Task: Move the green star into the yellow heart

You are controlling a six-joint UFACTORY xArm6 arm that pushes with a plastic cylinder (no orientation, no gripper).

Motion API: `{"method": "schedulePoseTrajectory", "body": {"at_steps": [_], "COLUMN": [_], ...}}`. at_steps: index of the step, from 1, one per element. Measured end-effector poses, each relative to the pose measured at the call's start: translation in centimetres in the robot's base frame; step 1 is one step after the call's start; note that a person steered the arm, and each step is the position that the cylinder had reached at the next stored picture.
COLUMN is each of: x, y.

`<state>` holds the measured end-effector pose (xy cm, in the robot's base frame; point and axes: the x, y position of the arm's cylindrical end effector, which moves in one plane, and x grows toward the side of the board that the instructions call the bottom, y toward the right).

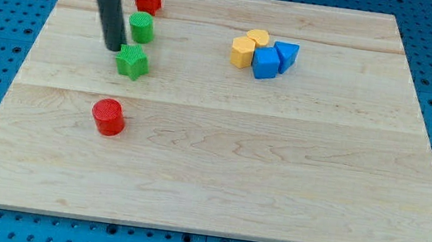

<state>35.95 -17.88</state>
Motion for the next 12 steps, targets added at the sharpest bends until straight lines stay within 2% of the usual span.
{"method": "schedulePoseTrajectory", "body": {"at_steps": [1,2,3,4,5,6,7,9,10,11,12], "x": [3.1,5.6,3.6,0.9,2.2,1.4,-2.4,-6.4,-8.0,-10.0,-10.3], "y": [-0.9,2.7,5.9,5.9,5.6,2.3,2.4,10.3,12.1,10.4,11.3]}}
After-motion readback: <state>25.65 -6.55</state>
